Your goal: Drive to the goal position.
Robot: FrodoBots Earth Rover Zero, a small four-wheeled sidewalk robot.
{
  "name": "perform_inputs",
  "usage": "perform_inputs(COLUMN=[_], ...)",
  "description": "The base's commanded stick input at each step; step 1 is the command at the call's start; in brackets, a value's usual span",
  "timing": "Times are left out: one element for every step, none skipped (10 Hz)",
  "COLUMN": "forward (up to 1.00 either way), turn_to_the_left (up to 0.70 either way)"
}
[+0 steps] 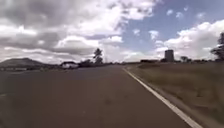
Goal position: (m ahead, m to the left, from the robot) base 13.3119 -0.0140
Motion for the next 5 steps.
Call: perform_inputs(forward=[0.7, 0.7, 0.7, 0.7, 0.7], turn_to_the_left=[0.0, 0.0, 0.0, -0.08, -0.23])
